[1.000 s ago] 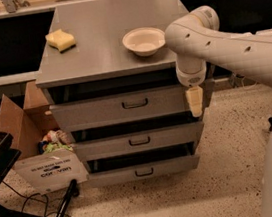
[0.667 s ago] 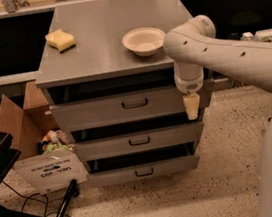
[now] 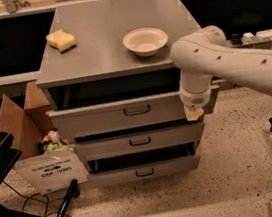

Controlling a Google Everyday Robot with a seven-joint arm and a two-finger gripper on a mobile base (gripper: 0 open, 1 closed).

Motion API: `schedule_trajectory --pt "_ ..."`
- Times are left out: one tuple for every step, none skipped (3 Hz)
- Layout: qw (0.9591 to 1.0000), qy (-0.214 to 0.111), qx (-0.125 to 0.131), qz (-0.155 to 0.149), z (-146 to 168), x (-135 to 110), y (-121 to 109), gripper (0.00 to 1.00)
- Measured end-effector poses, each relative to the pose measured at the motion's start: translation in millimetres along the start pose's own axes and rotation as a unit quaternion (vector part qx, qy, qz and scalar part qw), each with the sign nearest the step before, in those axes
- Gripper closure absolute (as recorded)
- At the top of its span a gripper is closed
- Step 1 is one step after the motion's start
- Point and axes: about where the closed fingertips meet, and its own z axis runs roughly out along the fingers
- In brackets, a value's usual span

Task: Open top drawer

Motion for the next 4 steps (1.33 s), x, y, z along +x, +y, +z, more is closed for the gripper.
schedule_trajectory --pt "0.9987 -0.019 -0.032 0.036 -11.3 14.4 58.4 0.98" --pt "0.9994 -0.017 -0.01 0.027 -22.0 11.1 49.0 0.0" --pt "0.9972 -0.015 0.071 -0.017 -67.0 -11.5 2.3 0.0" --pt "0.9911 -0.027 0.119 -0.052 -86.6 -38.2 -45.3 0.0"
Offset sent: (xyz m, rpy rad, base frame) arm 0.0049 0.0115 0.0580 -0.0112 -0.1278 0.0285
